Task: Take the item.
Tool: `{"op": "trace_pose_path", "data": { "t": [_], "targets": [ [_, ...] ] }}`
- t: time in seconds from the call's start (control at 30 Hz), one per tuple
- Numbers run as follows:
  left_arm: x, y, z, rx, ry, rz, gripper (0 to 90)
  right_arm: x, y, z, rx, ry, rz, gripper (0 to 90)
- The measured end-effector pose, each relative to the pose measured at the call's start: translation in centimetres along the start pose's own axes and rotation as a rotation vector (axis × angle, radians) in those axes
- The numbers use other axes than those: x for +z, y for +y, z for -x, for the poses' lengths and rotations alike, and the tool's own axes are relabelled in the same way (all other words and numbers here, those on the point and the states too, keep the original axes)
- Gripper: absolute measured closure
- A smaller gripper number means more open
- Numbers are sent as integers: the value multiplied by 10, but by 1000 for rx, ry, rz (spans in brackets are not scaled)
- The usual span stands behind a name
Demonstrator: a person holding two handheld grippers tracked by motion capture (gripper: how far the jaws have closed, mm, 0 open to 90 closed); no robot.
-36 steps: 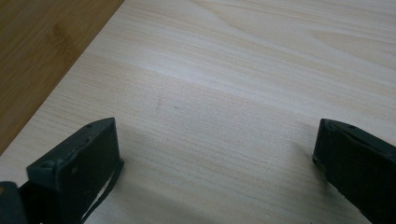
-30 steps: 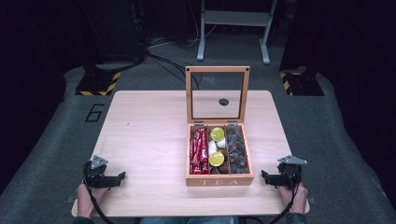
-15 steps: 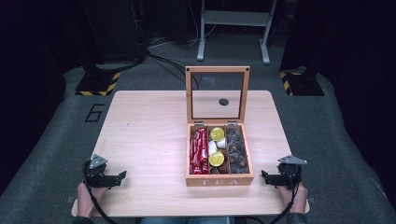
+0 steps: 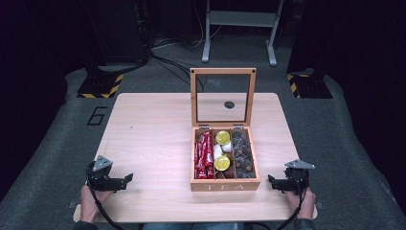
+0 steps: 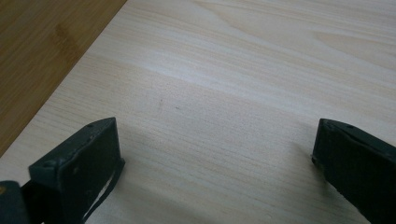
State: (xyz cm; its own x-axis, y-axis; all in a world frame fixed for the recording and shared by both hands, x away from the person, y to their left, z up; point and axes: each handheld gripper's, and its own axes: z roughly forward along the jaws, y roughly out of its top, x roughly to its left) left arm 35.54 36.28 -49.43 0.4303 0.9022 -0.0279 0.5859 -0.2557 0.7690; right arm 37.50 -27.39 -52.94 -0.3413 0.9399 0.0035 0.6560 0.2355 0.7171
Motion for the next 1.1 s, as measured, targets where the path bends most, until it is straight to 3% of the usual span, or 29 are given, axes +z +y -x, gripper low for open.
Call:
{"op": "trace_pose_path", "data": {
  "t": [0.37, 0.6, 1.1],
  "targets": [
    [-4, 23, 16, 27, -55, 28, 0, 0, 0, 0, -2, 0, -4, 4],
    [-2, 41, 32, 66, -83, 45, 0, 0, 0, 0, -6, 1, -2, 5],
    [5, 73, 54, 125, -158, 46, 0, 0, 0, 0, -7, 1, 2, 5]
  ]
}}
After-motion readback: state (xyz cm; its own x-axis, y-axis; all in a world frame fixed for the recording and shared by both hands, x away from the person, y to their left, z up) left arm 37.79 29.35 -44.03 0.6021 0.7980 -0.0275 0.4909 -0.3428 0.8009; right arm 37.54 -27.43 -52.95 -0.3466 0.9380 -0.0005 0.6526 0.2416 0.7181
